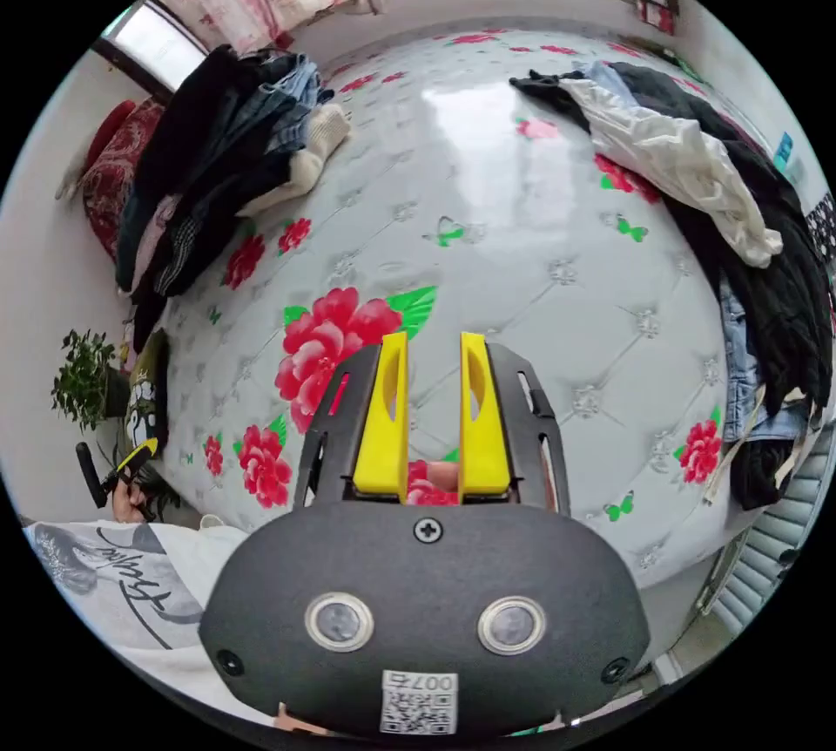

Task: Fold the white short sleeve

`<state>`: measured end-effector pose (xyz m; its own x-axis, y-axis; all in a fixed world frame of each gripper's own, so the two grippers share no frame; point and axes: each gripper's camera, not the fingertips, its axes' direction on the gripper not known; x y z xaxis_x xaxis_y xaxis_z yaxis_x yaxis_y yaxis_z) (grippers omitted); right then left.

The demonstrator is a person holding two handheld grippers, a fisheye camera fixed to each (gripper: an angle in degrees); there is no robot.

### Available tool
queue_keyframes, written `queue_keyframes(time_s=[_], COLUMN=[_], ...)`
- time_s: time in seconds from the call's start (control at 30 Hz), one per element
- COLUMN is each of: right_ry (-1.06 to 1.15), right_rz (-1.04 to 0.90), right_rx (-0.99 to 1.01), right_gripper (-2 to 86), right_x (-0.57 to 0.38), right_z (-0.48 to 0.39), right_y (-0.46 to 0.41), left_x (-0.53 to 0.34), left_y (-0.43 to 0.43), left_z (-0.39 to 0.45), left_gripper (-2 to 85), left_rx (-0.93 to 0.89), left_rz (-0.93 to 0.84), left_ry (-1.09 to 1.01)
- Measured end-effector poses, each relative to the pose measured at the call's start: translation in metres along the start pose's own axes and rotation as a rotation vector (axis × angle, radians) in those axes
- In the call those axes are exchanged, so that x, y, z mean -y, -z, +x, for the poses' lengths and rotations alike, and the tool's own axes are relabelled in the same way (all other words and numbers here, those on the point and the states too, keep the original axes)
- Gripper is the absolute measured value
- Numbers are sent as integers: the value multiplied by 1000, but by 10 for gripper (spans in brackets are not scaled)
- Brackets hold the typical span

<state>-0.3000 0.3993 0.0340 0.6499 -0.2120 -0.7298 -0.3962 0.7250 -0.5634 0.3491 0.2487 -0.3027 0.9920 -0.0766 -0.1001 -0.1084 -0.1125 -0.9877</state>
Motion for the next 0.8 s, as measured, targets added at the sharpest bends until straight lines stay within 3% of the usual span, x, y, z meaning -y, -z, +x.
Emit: queue_keyframes(time_s=[0.17,0.33,0.37,0.5,0.6,0.8], right_ry=[-258,-296,-281,-265,-312,-457], right_rz=[268,379,391,411,381,255], right_rx=[-145,-193,-212,-271,-253,-109], right_gripper=[75,92,97,104,99,44], right_x=[5,48,65,121,158,169], right_z=[129,193,204,241,285,360], right_y=[99,139,143,147,138,96], left_x=[57,64,62,60,66,69], left_y=[-107,-199,-204,-229,-242,-266], left_z=[151,238,252,289,292,311], left_gripper=[59,43,42,41,41,39], left_rx=[12,124,169,260,245,302], left_rz=[-196,-408,-376,-388,-403,-424], left_ry=[-203,-235,-243,-312,-231,-176])
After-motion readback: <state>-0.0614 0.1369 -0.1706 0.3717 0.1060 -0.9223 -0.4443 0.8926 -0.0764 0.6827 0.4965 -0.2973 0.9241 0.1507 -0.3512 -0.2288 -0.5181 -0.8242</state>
